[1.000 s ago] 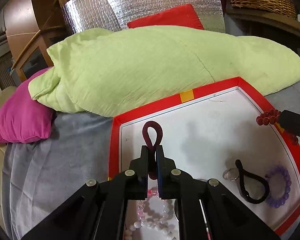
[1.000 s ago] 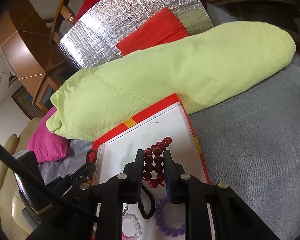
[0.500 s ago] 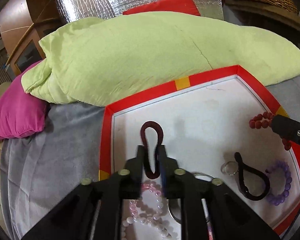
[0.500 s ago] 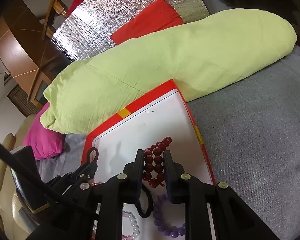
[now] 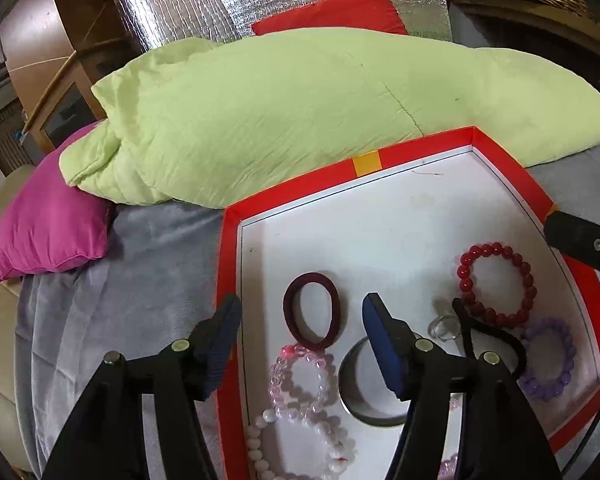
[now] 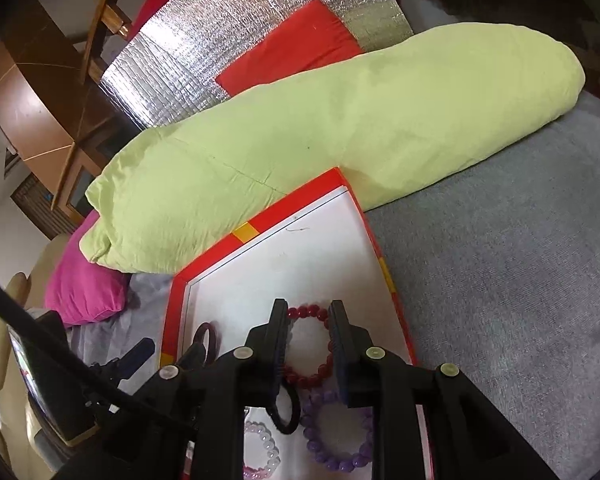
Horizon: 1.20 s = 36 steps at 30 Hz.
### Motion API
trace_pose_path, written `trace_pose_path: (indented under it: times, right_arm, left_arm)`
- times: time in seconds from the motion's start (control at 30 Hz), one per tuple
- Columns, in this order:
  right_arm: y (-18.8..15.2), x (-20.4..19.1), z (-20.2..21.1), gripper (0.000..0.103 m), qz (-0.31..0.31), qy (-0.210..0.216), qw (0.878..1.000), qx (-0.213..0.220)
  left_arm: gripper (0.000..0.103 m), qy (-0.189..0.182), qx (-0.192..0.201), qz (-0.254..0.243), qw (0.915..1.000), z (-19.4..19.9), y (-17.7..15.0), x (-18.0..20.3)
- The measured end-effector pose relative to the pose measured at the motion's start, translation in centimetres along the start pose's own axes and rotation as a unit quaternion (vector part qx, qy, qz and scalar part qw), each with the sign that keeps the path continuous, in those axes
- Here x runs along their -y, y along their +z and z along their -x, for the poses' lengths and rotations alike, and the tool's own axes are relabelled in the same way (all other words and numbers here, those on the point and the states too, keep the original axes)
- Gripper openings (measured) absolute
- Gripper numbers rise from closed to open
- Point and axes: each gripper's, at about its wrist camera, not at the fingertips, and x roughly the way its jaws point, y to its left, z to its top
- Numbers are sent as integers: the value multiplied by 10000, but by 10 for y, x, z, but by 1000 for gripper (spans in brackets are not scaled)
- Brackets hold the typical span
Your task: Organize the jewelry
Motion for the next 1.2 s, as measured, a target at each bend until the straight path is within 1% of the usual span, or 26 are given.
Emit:
trace_pose_path:
  times: [0.07, 0.1, 0.27, 0.33, 0.4, 0.53, 0.63, 0.7, 0.83, 0.9, 0.97, 1.07, 1.2]
  right_arm:
    - [-1, -2, 3, 45, 40, -32, 10000, -16]
    - [-1, -3, 7, 47, 76, -65, 9999, 24]
    - [1, -6, 21, 48, 215, -193, 9994, 166]
    - [0, -7, 27, 48, 276, -257, 9991, 177]
    - [-3, -9, 31, 48, 391, -355, 9985, 173]
    - [-10, -17, 46, 49, 748, -523, 9957, 184]
    - [-18, -24, 64, 58, 1022, -681, 9920, 304]
    - [-28, -28, 77, 59, 1193, -739, 9895, 349]
    - [-60, -37, 109, 59, 1694, -1022, 9796, 355]
    - [-76, -41, 125, 61, 1936, -1132, 9737, 411]
    - [-94, -41, 142, 70, 2104, -1224, 9688, 467]
    - [-117, -39, 161, 72, 2172, -1371, 9646, 597]
    - [-127, -42, 166, 72, 2160, -1381, 9644, 642]
  left_arm:
    - [70, -16, 23, 13, 10000, 6, -1, -1]
    - [70, -16, 38, 18, 10000, 9, -1, -2]
    - [76, 33, 113, 94, 9999, 32, -16, -9]
    - [76, 64, 103, 151, 9998, 41, -23, -14]
    - [76, 161, 89, 274, 9995, 52, -27, -20]
    - [78, 259, 259, 554, 9978, 82, -38, -32]
    - [82, 314, 383, 721, 9962, 102, -51, -38]
    - [84, 359, 427, 851, 9948, 115, -66, -41]
    - [84, 166, 376, 1142, 9926, 134, -95, -48]
    - [84, 87, 383, 1282, 9910, 144, -111, -53]
    - [84, 1, 430, 1358, 9898, 152, -122, -57]
    - [84, -69, 509, 1388, 9890, 161, -130, -63]
    - [84, -169, 599, 1308, 9895, 165, -134, -66]
